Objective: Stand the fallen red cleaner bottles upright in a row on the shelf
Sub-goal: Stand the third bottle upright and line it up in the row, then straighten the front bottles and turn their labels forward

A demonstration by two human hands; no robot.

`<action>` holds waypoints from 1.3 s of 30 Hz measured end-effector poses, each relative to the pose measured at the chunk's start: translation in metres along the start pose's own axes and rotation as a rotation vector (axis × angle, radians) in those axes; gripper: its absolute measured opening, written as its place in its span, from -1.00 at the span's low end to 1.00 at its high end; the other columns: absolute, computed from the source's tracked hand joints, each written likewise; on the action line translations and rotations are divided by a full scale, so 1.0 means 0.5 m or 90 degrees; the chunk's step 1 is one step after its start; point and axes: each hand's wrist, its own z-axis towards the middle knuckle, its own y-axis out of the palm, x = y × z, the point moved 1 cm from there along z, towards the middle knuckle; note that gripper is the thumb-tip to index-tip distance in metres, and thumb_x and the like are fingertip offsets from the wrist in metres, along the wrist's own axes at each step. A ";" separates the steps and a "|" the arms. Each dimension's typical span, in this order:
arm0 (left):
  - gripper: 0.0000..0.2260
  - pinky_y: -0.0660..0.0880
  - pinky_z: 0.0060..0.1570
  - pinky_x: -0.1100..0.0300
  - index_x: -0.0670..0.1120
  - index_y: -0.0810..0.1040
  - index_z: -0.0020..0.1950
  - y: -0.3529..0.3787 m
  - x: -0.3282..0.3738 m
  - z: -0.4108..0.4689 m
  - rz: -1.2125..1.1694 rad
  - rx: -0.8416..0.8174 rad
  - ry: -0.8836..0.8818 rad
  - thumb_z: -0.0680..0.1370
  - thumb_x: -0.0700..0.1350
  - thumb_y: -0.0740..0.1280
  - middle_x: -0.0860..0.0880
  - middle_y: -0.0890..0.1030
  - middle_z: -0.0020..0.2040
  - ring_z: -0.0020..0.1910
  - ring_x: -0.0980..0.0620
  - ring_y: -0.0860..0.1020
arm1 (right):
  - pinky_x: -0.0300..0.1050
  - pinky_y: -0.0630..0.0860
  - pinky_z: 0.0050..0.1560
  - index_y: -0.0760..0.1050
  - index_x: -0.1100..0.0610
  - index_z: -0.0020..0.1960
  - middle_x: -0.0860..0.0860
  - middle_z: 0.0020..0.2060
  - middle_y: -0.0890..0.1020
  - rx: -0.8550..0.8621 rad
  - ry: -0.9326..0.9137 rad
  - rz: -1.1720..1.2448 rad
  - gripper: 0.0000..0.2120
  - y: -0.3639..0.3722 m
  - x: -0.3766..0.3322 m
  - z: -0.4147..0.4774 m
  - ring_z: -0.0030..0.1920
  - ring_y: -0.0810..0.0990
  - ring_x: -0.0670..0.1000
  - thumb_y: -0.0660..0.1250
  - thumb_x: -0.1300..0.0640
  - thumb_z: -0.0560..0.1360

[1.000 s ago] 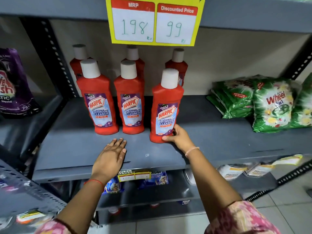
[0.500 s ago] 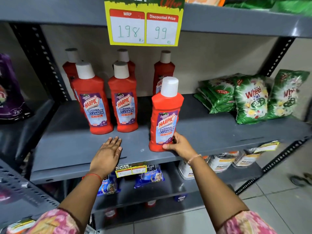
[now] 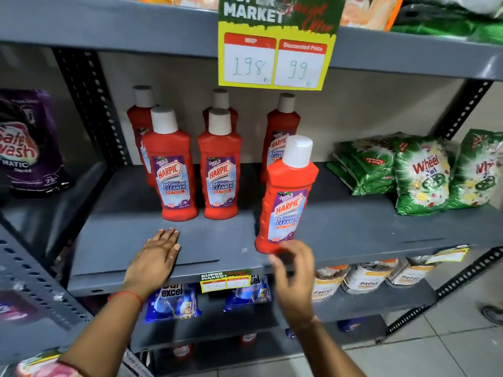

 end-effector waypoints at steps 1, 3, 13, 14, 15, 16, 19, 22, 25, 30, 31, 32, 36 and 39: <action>-0.60 -0.01 0.50 0.06 -0.12 0.18 0.45 -0.010 -0.016 -0.001 0.001 0.005 -0.015 0.61 -0.07 0.04 -0.08 0.19 0.51 0.51 -0.02 0.07 | -0.35 0.39 0.16 0.48 0.05 0.09 0.07 0.01 0.54 -0.067 -0.026 0.023 -0.77 0.035 -0.022 -0.009 0.11 0.46 -0.18 0.33 0.14 0.44; -0.60 -0.01 0.49 0.07 -0.12 0.19 0.44 -0.026 -0.040 -0.003 0.002 0.013 -0.031 0.61 -0.08 0.04 -0.08 0.20 0.50 0.51 -0.03 0.07 | -0.25 0.39 0.25 0.43 0.13 0.22 0.13 0.14 0.51 -0.211 0.025 0.057 -0.67 0.113 -0.056 0.001 0.19 0.44 -0.14 0.32 0.15 0.46; -0.61 0.04 0.50 0.09 -0.07 0.24 0.43 -0.022 -0.054 -0.003 -0.029 0.064 -0.039 0.61 -0.04 0.03 -0.01 0.26 0.48 0.50 0.05 0.10 | 0.01 0.09 0.45 -0.06 0.24 0.45 0.24 0.42 0.19 -0.097 0.328 -0.097 0.09 0.325 0.001 0.155 0.45 0.13 0.18 0.57 0.04 0.18; -0.61 0.04 0.50 0.09 -0.07 0.24 0.43 -0.020 -0.053 -0.004 -0.029 0.067 -0.039 0.61 -0.04 0.03 -0.01 0.27 0.48 0.50 0.06 0.11 | 0.02 0.11 0.45 -0.05 0.25 0.44 0.24 0.40 0.22 -0.093 0.333 -0.114 0.08 0.331 0.006 0.154 0.43 0.15 0.20 0.57 0.01 0.18; -0.62 0.04 0.50 0.09 -0.07 0.25 0.43 -0.020 -0.054 -0.005 -0.031 0.069 -0.039 0.61 -0.04 0.03 -0.01 0.27 0.48 0.50 0.06 0.11 | 0.05 0.16 0.44 -0.02 0.25 0.43 0.25 0.37 0.26 -0.091 0.335 -0.135 0.06 0.337 0.010 0.152 0.41 0.18 0.22 0.56 -0.02 0.19; -0.62 0.03 0.50 0.10 -0.07 0.25 0.43 -0.019 -0.052 -0.005 -0.031 0.071 -0.039 0.61 -0.05 0.03 -0.01 0.27 0.48 0.50 0.06 0.11 | 0.08 0.21 0.42 0.02 0.26 0.42 0.25 0.34 0.29 -0.090 0.329 -0.157 0.02 0.339 0.011 0.150 0.39 0.22 0.23 0.54 -0.04 0.20; -0.62 0.03 0.50 0.09 -0.08 0.25 0.43 -0.020 -0.049 -0.006 -0.032 0.072 -0.035 0.61 -0.06 0.03 -0.01 0.27 0.48 0.50 0.05 0.11 | 0.07 0.27 0.37 0.11 0.29 0.35 0.25 0.27 0.36 -0.094 0.307 -0.208 -0.09 0.336 0.005 0.144 0.33 0.29 0.23 0.50 -0.06 0.22; -0.61 0.04 0.51 0.08 -0.07 0.24 0.43 -0.021 -0.049 -0.008 -0.021 0.064 -0.032 0.61 -0.05 0.02 -0.02 0.26 0.48 0.50 0.04 0.11 | 0.04 0.25 0.37 0.11 0.30 0.34 0.25 0.27 0.35 -0.097 0.296 -0.233 -0.11 0.324 -0.007 0.135 0.34 0.28 0.21 0.47 -0.06 0.23; -0.61 0.05 0.50 0.08 -0.07 0.23 0.44 -0.020 -0.052 -0.005 -0.012 0.060 -0.037 0.61 -0.04 0.01 -0.02 0.26 0.48 0.50 0.04 0.10 | 0.01 0.19 0.41 0.07 0.33 0.36 0.27 0.31 0.31 -0.112 0.304 -0.255 -0.11 0.310 -0.018 0.118 0.38 0.23 0.21 0.45 -0.03 0.25; -0.60 0.03 0.51 0.09 -0.08 0.20 0.45 -0.020 -0.048 -0.010 0.003 0.052 -0.031 0.61 -0.03 0.00 -0.02 0.23 0.49 0.50 0.02 0.09 | -0.03 0.13 0.43 0.02 0.32 0.37 0.24 0.36 0.24 -0.144 0.330 -0.258 -0.10 0.270 -0.041 0.078 0.41 0.18 0.19 0.46 0.00 0.26; -0.60 0.02 0.51 0.09 -0.08 0.19 0.45 -0.020 -0.048 -0.011 0.004 0.049 -0.031 0.61 -0.03 0.00 -0.03 0.22 0.50 0.51 0.02 0.08 | -0.02 0.13 0.43 0.03 0.32 0.36 0.25 0.35 0.25 -0.150 0.328 -0.263 -0.10 0.264 -0.045 0.069 0.40 0.19 0.19 0.46 0.00 0.26; -0.59 0.01 0.51 0.09 -0.08 0.18 0.45 -0.019 -0.047 -0.012 0.006 0.045 -0.030 0.61 -0.03 0.00 -0.03 0.21 0.50 0.51 0.02 0.08 | -0.02 0.14 0.42 0.04 0.32 0.35 0.25 0.34 0.27 -0.155 0.329 -0.267 -0.12 0.258 -0.050 0.062 0.39 0.20 0.19 0.46 0.00 0.26; -0.59 -0.01 0.50 0.09 -0.08 0.15 0.46 -0.021 -0.047 -0.012 0.009 0.029 -0.029 0.61 -0.03 -0.01 -0.03 0.18 0.51 0.51 0.01 0.06 | 0.01 0.21 0.41 0.05 0.30 0.35 0.23 0.31 0.30 -0.155 0.340 -0.275 -0.12 0.244 -0.064 0.048 0.36 0.24 0.20 0.45 -0.01 0.25; -0.59 -0.01 0.50 0.08 -0.09 0.14 0.46 -0.022 -0.046 -0.012 0.015 0.021 -0.029 0.61 -0.03 -0.01 -0.04 0.17 0.52 0.51 0.00 0.05 | 0.01 0.22 0.42 0.03 0.29 0.36 0.22 0.32 0.30 -0.154 0.349 -0.259 -0.10 0.239 -0.073 0.046 0.37 0.23 0.19 0.47 -0.02 0.27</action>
